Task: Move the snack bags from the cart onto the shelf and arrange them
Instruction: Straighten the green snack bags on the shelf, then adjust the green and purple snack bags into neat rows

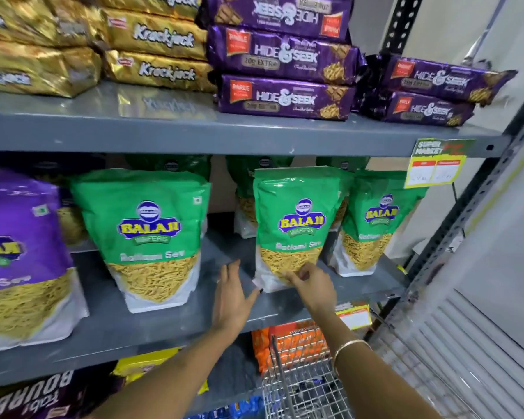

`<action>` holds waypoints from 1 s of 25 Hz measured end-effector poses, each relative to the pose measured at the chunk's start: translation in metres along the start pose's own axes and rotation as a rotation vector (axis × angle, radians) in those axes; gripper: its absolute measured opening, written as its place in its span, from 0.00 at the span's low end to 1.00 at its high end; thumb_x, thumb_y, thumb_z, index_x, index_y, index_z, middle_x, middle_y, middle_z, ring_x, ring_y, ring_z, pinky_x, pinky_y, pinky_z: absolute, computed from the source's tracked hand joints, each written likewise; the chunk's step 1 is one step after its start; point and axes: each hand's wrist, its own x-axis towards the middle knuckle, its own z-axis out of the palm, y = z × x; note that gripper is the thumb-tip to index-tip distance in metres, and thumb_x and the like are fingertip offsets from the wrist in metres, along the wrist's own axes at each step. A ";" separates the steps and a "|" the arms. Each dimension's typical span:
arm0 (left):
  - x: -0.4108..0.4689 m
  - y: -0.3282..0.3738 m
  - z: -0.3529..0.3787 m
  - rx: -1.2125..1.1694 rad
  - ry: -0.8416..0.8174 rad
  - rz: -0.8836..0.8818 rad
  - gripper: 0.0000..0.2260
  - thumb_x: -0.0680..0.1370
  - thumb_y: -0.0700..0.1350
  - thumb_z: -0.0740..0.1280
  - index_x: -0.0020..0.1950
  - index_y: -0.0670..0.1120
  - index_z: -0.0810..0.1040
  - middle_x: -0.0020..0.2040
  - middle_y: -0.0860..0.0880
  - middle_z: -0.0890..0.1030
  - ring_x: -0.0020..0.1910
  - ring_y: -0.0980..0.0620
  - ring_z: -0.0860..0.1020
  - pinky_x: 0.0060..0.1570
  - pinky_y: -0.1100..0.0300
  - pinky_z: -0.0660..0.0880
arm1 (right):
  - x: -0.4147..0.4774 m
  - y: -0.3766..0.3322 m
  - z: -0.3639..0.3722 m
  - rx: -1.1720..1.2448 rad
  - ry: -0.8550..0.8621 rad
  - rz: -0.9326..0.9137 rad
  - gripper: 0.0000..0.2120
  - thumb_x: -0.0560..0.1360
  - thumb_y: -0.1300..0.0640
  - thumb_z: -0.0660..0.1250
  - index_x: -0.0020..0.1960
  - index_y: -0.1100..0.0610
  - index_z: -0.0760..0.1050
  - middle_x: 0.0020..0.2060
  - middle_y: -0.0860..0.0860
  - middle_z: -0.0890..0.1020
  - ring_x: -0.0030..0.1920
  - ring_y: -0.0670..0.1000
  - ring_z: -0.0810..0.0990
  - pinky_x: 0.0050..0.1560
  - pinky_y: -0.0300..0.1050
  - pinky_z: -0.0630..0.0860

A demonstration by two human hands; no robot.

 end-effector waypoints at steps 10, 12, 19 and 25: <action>0.008 -0.129 -0.140 -0.210 0.284 -0.261 0.29 0.63 0.38 0.76 0.60 0.36 0.69 0.58 0.35 0.76 0.58 0.37 0.75 0.57 0.43 0.74 | -0.033 -0.122 0.120 0.399 -0.496 -0.169 0.43 0.56 0.52 0.80 0.65 0.62 0.65 0.61 0.57 0.77 0.63 0.58 0.75 0.65 0.58 0.72; 0.014 -0.131 -0.147 -0.225 0.155 -0.287 0.27 0.65 0.38 0.75 0.62 0.37 0.70 0.59 0.38 0.79 0.58 0.40 0.77 0.56 0.48 0.73 | -0.034 -0.126 0.126 0.424 -0.466 -0.166 0.31 0.61 0.61 0.78 0.60 0.62 0.71 0.57 0.58 0.80 0.58 0.58 0.78 0.61 0.58 0.75; 0.010 -0.110 -0.126 -0.253 0.122 -0.279 0.26 0.66 0.39 0.75 0.61 0.39 0.70 0.57 0.39 0.80 0.56 0.40 0.79 0.54 0.48 0.76 | -0.034 -0.108 0.106 0.403 -0.399 -0.142 0.23 0.65 0.63 0.75 0.58 0.65 0.72 0.55 0.58 0.81 0.50 0.52 0.78 0.44 0.36 0.77; -0.025 -0.108 -0.157 -0.019 0.236 -0.134 0.32 0.67 0.45 0.75 0.67 0.40 0.66 0.63 0.40 0.71 0.63 0.41 0.71 0.61 0.46 0.72 | -0.050 -0.121 0.101 -0.118 -0.545 -0.127 0.21 0.69 0.41 0.67 0.29 0.57 0.71 0.22 0.50 0.77 0.26 0.48 0.77 0.32 0.43 0.71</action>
